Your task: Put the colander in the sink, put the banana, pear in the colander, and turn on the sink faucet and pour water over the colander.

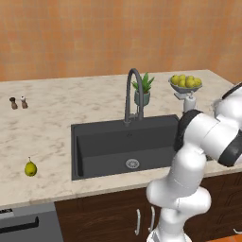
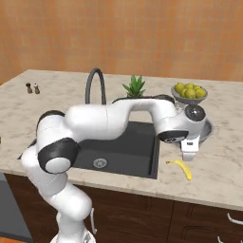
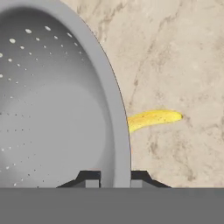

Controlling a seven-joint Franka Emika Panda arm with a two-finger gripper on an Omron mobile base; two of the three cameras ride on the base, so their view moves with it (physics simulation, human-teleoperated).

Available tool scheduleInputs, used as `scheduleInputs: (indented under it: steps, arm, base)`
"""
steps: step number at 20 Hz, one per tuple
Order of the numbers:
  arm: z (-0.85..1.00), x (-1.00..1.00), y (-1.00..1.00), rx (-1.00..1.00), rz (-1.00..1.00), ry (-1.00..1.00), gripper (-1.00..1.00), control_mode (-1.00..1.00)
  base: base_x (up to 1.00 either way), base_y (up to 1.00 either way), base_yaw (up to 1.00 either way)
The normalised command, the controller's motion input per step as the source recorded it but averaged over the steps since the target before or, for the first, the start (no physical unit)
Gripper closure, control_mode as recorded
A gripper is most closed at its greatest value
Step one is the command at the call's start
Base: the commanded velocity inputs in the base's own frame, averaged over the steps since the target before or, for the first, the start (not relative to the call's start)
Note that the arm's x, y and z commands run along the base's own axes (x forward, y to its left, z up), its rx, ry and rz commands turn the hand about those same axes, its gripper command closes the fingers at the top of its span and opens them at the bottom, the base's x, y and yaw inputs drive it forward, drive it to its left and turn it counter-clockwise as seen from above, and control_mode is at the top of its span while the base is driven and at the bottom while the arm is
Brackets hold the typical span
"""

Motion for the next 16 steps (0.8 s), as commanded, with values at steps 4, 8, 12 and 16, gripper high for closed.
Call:
scheduleInputs:
  steps: [4,8,12,16]
  arm:
    - [0.79,-0.62,0.86,-0.01,0.2,0.05,1.0,-1.0]
    - [0.22,-0.68,0.89,0.0,0.2,0.0,1.0,-1.0]
    - [0.07,-0.09,0.83,0.01,0.24,0.15,1.0,-1.0]
    - [0.2,0.11,0.45,0.08,0.23,0.27,1.0,-1.0]
  base:
    - [0.0,0.0,0.0]
    - [0.0,0.0,0.0]
    - [0.0,0.0,0.0]
    - [0.0,0.0,0.0]
